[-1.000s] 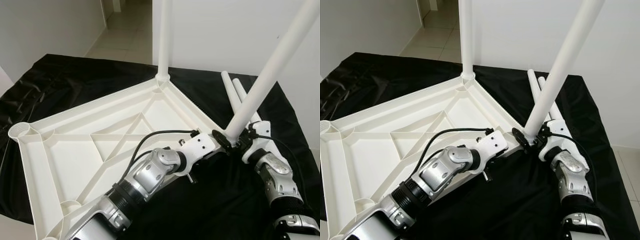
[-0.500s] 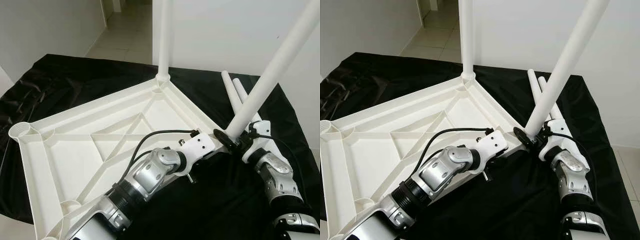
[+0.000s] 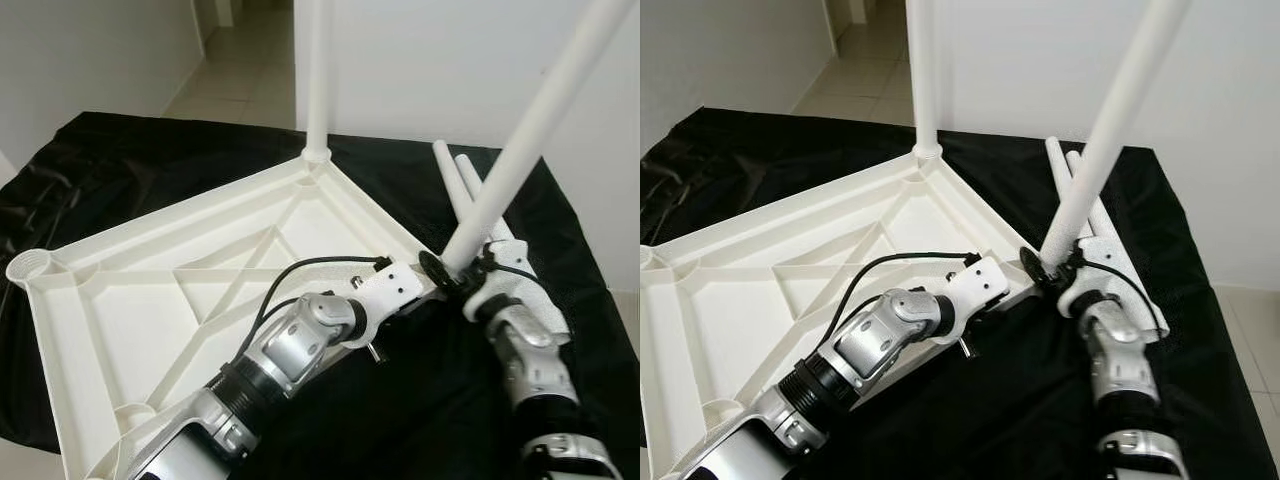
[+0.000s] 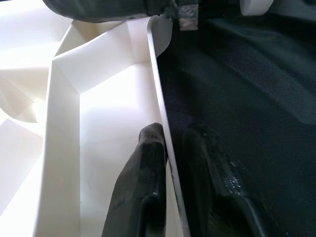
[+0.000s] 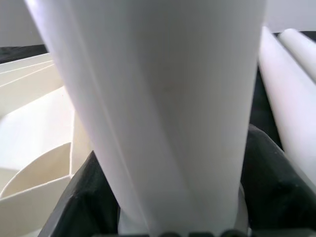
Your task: Building children table
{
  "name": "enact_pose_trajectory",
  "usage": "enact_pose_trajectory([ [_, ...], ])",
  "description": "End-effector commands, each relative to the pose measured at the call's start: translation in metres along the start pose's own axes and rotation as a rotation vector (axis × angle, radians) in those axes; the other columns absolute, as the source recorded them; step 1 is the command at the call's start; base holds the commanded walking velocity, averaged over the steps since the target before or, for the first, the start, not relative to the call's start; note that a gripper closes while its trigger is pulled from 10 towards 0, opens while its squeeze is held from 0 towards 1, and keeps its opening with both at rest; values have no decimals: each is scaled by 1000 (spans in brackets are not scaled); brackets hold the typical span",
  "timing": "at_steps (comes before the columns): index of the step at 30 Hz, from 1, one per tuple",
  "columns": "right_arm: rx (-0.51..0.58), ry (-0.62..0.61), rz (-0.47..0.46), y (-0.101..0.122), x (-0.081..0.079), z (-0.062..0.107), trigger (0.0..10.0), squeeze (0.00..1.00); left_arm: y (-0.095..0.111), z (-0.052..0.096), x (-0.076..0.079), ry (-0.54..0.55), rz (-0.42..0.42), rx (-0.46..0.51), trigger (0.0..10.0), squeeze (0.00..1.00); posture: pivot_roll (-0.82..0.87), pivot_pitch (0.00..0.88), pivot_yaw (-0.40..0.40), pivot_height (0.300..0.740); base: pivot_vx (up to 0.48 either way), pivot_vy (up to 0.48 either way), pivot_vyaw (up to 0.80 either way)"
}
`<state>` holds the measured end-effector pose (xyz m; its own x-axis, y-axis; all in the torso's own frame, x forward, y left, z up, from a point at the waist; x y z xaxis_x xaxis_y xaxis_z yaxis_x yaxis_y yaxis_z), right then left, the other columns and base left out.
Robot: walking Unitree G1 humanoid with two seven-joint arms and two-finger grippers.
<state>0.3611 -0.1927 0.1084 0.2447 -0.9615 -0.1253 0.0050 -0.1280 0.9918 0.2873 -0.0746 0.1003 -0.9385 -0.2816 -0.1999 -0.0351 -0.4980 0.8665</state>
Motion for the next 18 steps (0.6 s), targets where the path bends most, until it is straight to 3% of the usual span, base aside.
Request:
enact_pose_trajectory([
  [1, 27, 5, -23, 7, -18, -12, 10000, 0, -14, -9, 34, -167, 42, -40, 10000, 0, -62, 12, 14, 740, 0, 0, 0],
  [6, 49, -68, -41, 11, -22, -13, 10000, 0, -14, -9, 34, -169, 45, -40, 10000, 0, -64, 12, 15, 740, 0, 0, 0],
  [8, 77, -218, -62, 15, -18, -13, 10000, 0, -14, -9, 35, -172, 46, -39, 10000, 0, -65, 15, 12, 740, 0, 0, 0],
  [13, 96, -320, -63, 17, -16, -12, 10000, 0, -13, -10, 36, -173, 47, -39, 10000, 0, -65, 16, 9, 740, 0, 0, 0],
  [14, 88, -395, -67, 13, -18, -11, 10000, 0, -13, -10, 36, -173, 48, -38, 10000, 0, -66, 15, 8, 740, 0, 0, 0],
  [18, 60, -481, -79, 3, -28, -10, 10000, 0, -12, -10, 35, -171, 50, -37, 10000, 0, -66, 16, 6, 740, 0, 0, 0],
])
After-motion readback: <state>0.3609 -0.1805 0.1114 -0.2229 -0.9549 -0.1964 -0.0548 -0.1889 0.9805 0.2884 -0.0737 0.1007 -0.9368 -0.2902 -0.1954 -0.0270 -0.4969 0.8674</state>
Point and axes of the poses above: a point about 5 cm out from each wrist's last joint towards the gripper, its own z axis pointing back from the gripper into the wrist, its own y axis along the axis of the wrist's last joint, x = y × z, the point moved 5 cm from there along -z, pointing out of the wrist towards the gripper, and after that the axes turned 7 degrees about -z, right-handed, at the moved point
